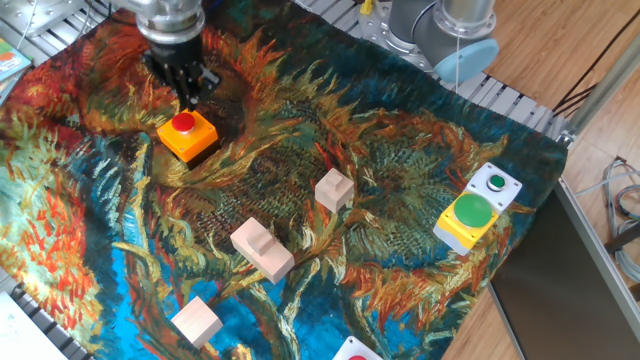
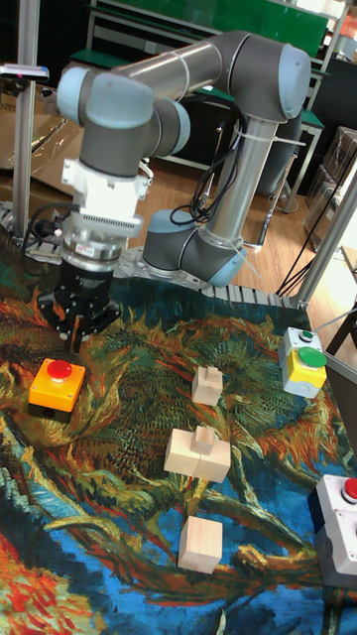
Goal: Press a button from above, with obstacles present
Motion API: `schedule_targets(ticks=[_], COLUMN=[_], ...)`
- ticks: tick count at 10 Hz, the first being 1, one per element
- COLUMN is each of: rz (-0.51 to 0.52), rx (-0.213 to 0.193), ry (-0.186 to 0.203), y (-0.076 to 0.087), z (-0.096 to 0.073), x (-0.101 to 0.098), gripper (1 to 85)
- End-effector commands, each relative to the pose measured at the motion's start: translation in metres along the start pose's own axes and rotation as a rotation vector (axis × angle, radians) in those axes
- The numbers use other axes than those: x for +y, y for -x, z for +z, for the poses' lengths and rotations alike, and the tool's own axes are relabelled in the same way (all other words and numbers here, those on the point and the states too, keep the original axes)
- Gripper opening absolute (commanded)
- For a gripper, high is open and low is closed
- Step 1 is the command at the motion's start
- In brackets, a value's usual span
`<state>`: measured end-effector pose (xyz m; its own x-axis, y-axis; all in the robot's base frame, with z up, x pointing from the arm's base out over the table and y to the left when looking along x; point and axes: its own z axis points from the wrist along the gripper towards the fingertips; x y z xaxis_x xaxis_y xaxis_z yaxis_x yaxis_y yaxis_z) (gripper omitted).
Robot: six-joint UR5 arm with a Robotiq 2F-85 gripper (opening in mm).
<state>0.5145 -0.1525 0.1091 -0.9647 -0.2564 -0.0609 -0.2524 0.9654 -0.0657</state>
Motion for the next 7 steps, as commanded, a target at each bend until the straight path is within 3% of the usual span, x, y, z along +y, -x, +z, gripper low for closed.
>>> schedule_targets(ticks=[1, 2, 5, 7], rz=[-0.008, 0.007, 0.016, 0.019], rx=[-0.019, -0.03, -0.055, -0.042], ry=[0.018, 0.042, 0.016, 0.014], y=[0.0105, 0.0134, 0.02, 0.0153], z=[0.0148, 0.0145, 0.0145, 0.0129], x=[-0.0001, 0.0061, -0.0007, -0.0014], gripper=[18.7, 17.7, 4.0, 1.3])
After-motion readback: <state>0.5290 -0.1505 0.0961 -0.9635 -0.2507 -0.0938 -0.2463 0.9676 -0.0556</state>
